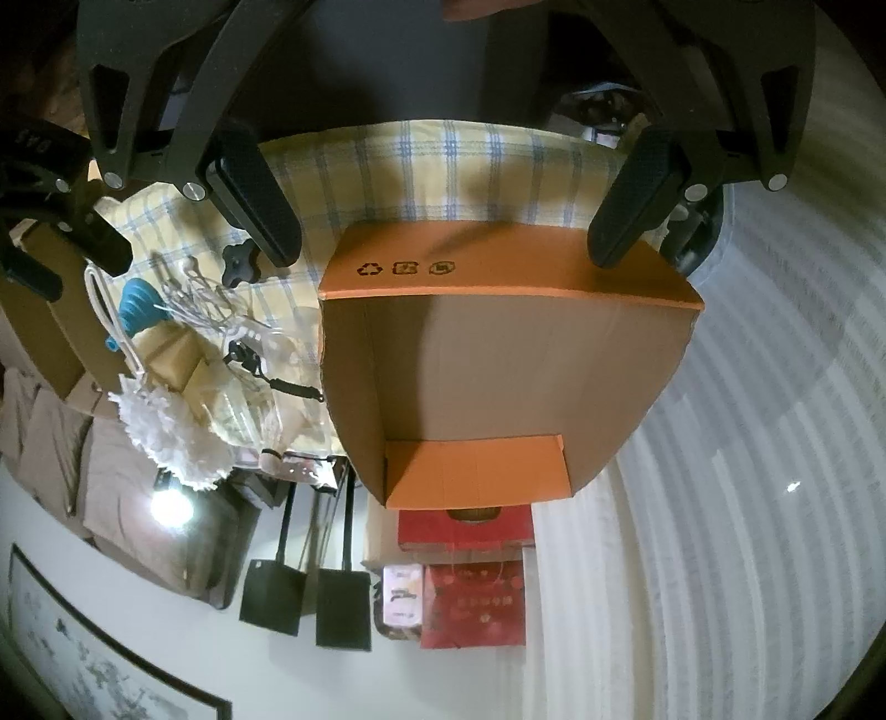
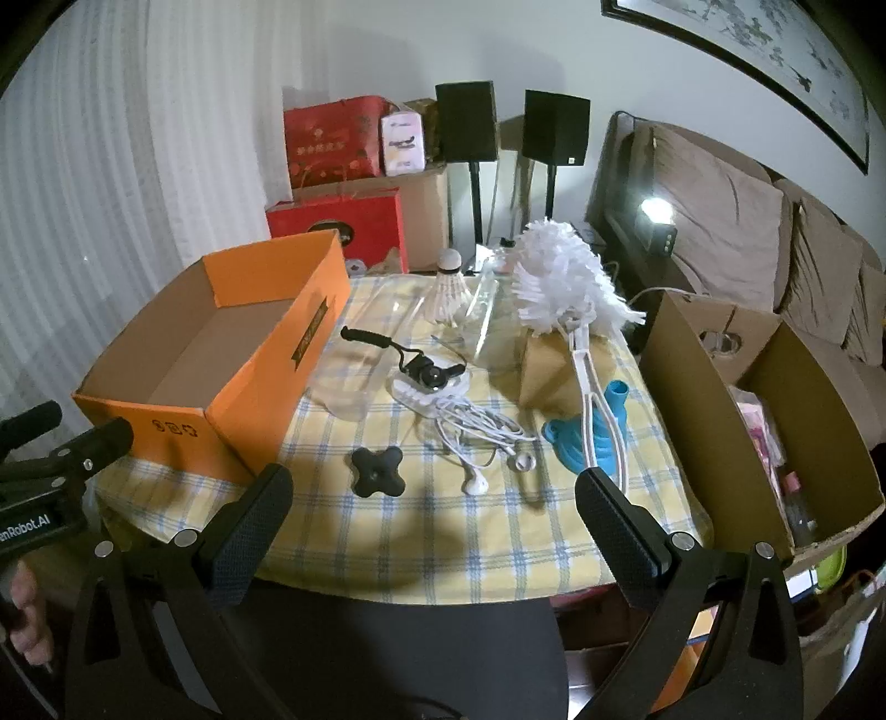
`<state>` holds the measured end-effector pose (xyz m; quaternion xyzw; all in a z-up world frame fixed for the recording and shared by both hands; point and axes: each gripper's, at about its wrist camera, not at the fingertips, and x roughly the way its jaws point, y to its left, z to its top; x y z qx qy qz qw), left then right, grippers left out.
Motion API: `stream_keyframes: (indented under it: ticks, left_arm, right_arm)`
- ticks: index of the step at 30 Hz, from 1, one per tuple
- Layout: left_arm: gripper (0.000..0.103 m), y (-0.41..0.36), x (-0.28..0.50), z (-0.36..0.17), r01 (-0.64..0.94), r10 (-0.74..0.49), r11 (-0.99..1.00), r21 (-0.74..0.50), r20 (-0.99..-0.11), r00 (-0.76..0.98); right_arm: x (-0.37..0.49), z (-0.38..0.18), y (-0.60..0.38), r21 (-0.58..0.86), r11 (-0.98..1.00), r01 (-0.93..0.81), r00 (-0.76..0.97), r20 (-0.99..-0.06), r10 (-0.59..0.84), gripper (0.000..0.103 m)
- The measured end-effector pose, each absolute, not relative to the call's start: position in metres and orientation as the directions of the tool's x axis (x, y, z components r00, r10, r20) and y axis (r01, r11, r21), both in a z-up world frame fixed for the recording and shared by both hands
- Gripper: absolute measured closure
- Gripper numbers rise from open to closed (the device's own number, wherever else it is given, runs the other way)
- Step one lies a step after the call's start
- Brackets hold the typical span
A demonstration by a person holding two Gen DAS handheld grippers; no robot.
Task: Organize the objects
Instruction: 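Reach the right tool to the black cross-shaped knob and grasp it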
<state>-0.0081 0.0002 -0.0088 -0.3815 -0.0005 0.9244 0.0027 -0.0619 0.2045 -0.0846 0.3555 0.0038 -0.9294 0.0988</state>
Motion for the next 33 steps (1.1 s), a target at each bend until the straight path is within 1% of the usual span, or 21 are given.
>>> stream_keyframes:
  ticks: [10,14,18,21,24,26,33]
  left_arm:
    - [0.000,-0.005,-0.022,-0.020,-0.013,0.051,-0.998,-0.058,-0.716,-0.696]
    - [0.000,-0.018,-0.027,-0.023,0.036,0.027,-0.997,-0.072,-0.729,-0.684]
    - [0.000,-0.033,-0.026,-0.020,0.045,0.053,-0.992,-0.117,-0.717,-0.695]
    - [0.000,-0.035,-0.026,-0.019,0.039,0.061,-0.991,-0.125,-0.707,-0.705]
    - [0.000,-0.034,-0.027,-0.019,0.027,0.074,-0.991,-0.132,-0.704,-0.706]
    - [0.001,-0.034,-0.029,-0.020,0.020,0.080,-0.991,-0.134,-0.702,-0.708]
    - [0.002,-0.041,-0.034,-0.023,0.007,0.123,-0.983,-0.181,-0.693,-0.710]
  right_arm:
    - [-0.072,-0.097,0.197,0.058,-0.979,0.197,-0.716,-0.673,-0.184,0.000]
    - [-0.077,-0.103,0.198,0.057,-0.978,0.199,-0.712,-0.678,-0.184,0.000]
    - [-0.079,-0.113,0.208,0.100,-0.975,0.200,-0.698,-0.684,-0.213,0.002]
    - [-0.084,-0.121,0.209,0.096,-0.975,0.202,-0.677,-0.705,-0.210,0.009]
    - [-0.088,-0.127,0.203,0.096,-0.969,0.228,-0.657,-0.719,-0.226,0.020]
    - [-0.090,-0.132,0.195,0.086,-0.963,0.254,-0.648,-0.724,-0.236,0.022]
    - [-0.112,-0.152,0.174,0.087,-0.952,0.292,-0.606,-0.754,-0.255,0.039]
